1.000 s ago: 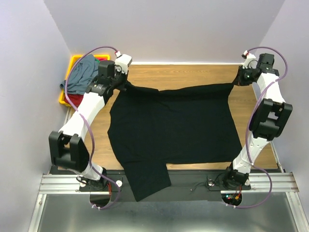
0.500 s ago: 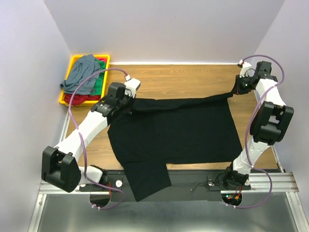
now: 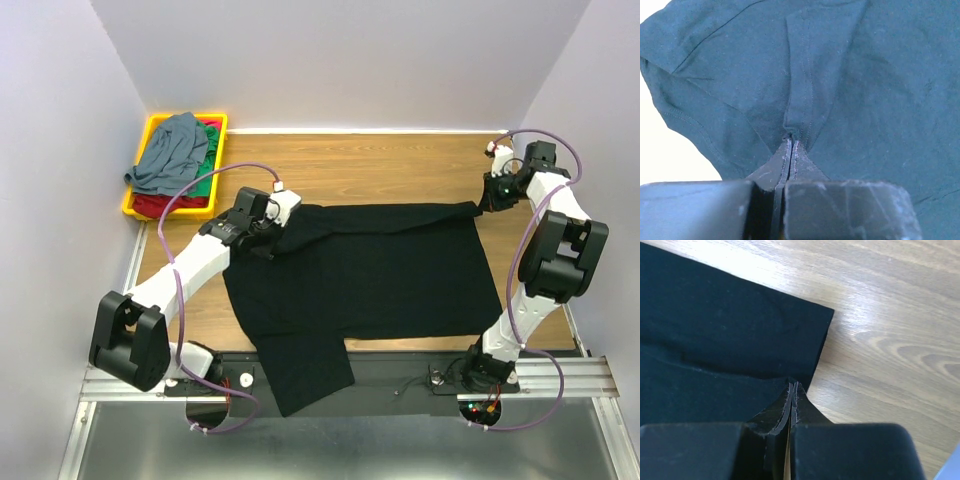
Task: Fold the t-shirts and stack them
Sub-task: Fold the tshirt
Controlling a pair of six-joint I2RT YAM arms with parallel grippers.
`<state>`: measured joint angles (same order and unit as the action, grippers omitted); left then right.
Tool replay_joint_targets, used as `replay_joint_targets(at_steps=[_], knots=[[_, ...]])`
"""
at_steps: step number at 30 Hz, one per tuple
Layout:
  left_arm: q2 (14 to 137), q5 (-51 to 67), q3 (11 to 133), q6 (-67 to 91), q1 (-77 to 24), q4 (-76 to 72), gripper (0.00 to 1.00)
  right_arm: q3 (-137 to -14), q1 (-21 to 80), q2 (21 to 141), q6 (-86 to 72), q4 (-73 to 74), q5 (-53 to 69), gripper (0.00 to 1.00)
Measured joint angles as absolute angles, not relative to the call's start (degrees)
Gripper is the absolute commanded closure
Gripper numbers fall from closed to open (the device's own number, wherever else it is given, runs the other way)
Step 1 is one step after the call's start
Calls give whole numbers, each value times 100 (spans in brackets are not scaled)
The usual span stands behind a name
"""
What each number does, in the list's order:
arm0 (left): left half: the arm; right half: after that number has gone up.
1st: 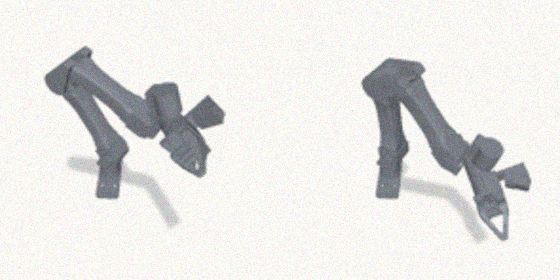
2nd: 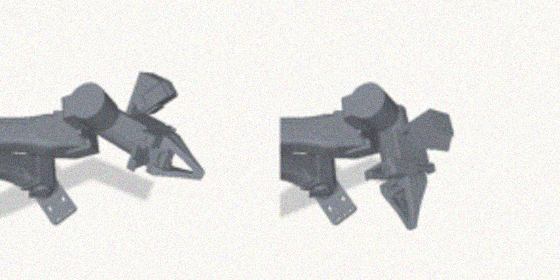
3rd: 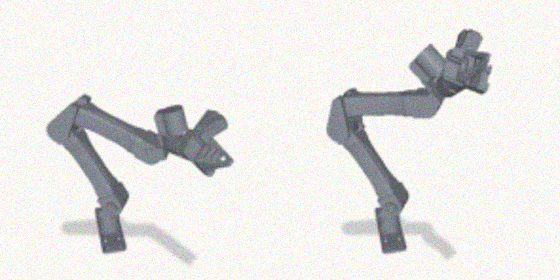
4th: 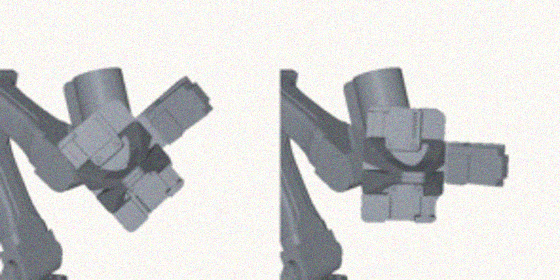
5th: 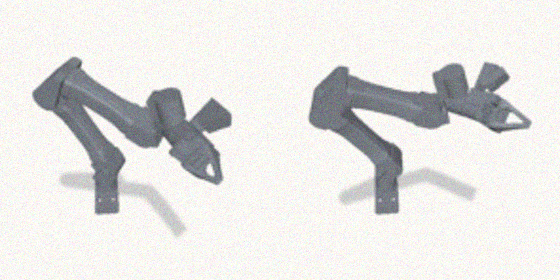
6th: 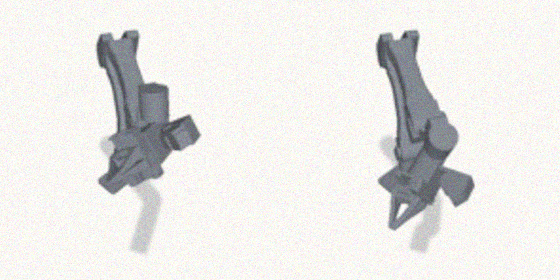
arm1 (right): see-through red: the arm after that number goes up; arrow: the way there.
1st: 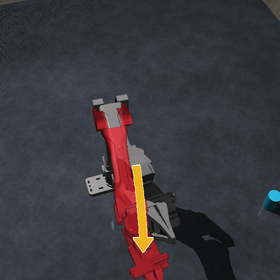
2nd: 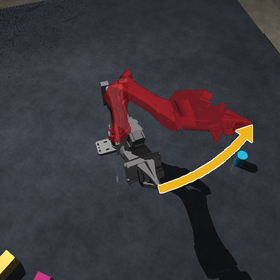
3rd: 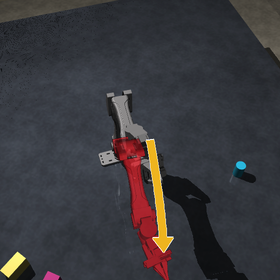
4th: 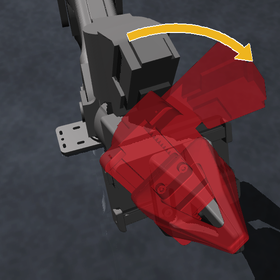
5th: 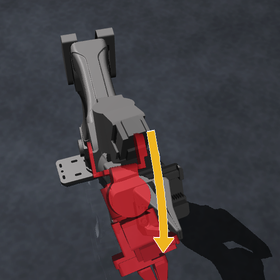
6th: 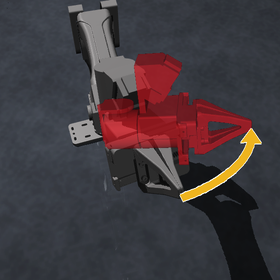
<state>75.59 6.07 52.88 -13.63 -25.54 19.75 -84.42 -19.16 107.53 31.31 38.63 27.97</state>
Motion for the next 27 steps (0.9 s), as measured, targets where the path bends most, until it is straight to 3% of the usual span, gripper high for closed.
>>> replay_joint_targets(at_steps=[15,27], knots=[[7669,1046,5354,-1925,-2845,2362,100,-8318,-1916,10739,3479,3892,2534,99],[7677,1002,6442,-1789,-3389,2961,100,-8641,-1918,10739,3465,3907,2526,99]])
